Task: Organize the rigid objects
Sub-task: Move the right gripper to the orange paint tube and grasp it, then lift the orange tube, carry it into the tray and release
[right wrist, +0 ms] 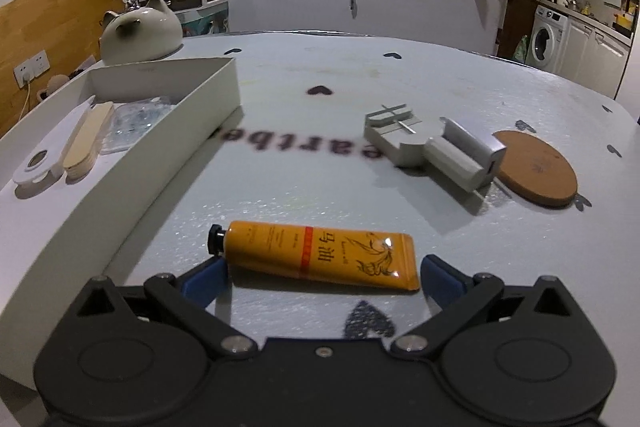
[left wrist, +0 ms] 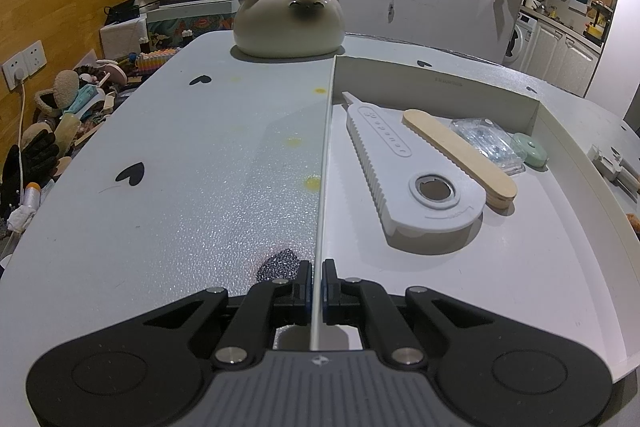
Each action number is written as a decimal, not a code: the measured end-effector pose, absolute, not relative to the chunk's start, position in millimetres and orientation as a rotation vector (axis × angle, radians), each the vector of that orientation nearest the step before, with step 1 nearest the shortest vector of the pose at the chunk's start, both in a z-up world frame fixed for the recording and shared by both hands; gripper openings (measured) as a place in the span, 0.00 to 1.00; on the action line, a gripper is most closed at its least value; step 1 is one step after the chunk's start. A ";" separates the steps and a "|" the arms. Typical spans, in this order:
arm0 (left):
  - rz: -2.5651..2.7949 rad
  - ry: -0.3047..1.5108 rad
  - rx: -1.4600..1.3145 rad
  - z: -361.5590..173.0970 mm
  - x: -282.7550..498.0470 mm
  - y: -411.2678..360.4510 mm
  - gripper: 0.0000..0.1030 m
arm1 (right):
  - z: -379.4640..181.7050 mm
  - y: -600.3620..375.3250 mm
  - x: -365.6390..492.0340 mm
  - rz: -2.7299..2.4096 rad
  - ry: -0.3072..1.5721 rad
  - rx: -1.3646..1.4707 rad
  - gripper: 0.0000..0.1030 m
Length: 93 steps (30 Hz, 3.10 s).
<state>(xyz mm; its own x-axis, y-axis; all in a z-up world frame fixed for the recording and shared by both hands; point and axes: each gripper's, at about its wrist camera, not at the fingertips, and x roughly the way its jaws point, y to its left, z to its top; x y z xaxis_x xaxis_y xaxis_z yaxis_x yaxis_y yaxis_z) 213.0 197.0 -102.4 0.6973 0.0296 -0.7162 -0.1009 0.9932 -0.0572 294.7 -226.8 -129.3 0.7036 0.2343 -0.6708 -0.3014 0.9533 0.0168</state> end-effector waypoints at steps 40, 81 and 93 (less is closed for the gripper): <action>0.074 0.800 -0.092 -102.4 213.5 196.4 0.03 | -103.9 -221.5 331.9 0.621 0.756 -0.259 0.91; 0.077 0.798 -0.092 -102.4 215.0 194.0 0.03 | -91.4 -220.4 285.7 0.518 0.825 -0.089 0.29; 0.077 0.797 -0.092 -102.5 215.2 194.0 0.03 | -38.5 -159.8 286.6 0.669 0.731 0.012 0.29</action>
<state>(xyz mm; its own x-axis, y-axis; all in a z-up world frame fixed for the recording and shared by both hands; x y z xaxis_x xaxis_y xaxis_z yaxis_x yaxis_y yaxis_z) 215.2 194.0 -102.5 0.6961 0.0345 -0.7172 -0.1037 0.9932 -0.0529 286.6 -159.8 -38.5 0.5478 0.5690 -0.6133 -0.5608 0.7938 0.2355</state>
